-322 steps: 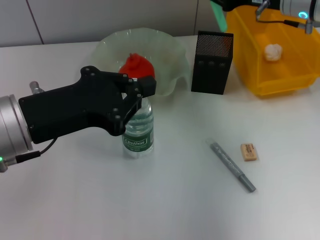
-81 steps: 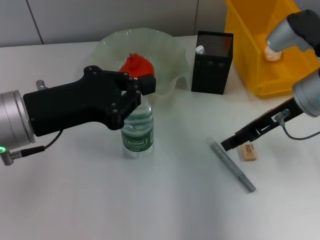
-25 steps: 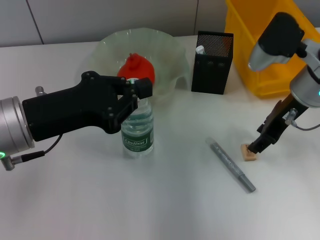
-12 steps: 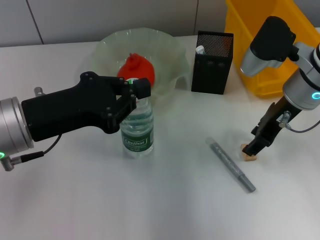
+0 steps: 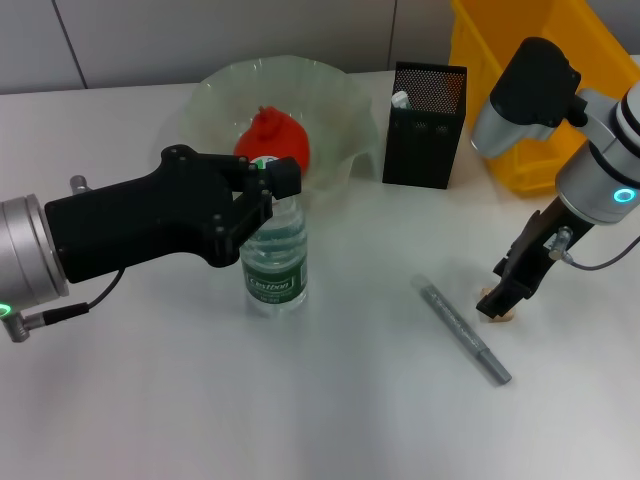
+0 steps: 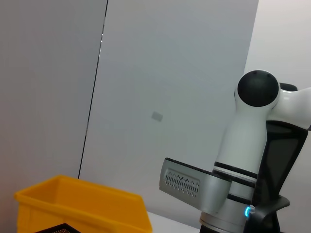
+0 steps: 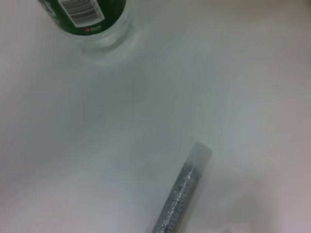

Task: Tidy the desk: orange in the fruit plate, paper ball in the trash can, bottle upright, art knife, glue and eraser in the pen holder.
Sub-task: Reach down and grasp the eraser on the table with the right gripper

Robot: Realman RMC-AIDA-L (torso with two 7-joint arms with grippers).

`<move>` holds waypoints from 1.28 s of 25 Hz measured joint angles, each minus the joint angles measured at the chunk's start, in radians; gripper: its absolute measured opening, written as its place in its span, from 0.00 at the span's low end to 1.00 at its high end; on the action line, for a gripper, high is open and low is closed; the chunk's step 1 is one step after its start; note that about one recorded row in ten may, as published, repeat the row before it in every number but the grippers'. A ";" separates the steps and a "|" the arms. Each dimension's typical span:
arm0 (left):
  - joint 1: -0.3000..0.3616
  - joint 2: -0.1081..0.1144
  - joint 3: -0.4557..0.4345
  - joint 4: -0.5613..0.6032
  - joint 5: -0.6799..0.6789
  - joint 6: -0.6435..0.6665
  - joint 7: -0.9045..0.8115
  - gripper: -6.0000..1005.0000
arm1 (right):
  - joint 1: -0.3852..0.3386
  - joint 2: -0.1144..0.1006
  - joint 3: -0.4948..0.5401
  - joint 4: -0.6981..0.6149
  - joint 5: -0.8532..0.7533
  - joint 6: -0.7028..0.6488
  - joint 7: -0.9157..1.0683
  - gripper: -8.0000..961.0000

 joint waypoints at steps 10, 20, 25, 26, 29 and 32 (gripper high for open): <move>0.003 0.000 -0.004 -0.001 -0.001 0.000 0.002 0.00 | 0.004 0.001 -0.002 0.017 0.000 0.000 0.007 0.63; 0.004 0.000 -0.004 -0.002 -0.002 0.000 0.002 0.01 | 0.005 0.001 -0.002 0.020 -0.001 0.000 0.019 0.63; 0.006 0.000 -0.004 -0.002 -0.002 0.000 0.002 0.01 | 0.009 0.001 0.003 0.044 -0.006 -0.001 0.022 0.63; 0.006 0.000 -0.004 -0.002 -0.002 0.000 0.002 0.01 | 0.009 0.001 0.003 0.048 -0.007 -0.002 0.023 0.63; 0.006 0.000 -0.004 -0.002 -0.002 0.000 0.002 0.01 | 0.009 0.001 0.006 0.049 -0.007 -0.003 0.023 0.63; 0.006 0.000 -0.004 -0.002 -0.002 0.000 0.002 0.01 | 0.009 0.001 0.007 0.049 -0.008 -0.004 0.025 0.63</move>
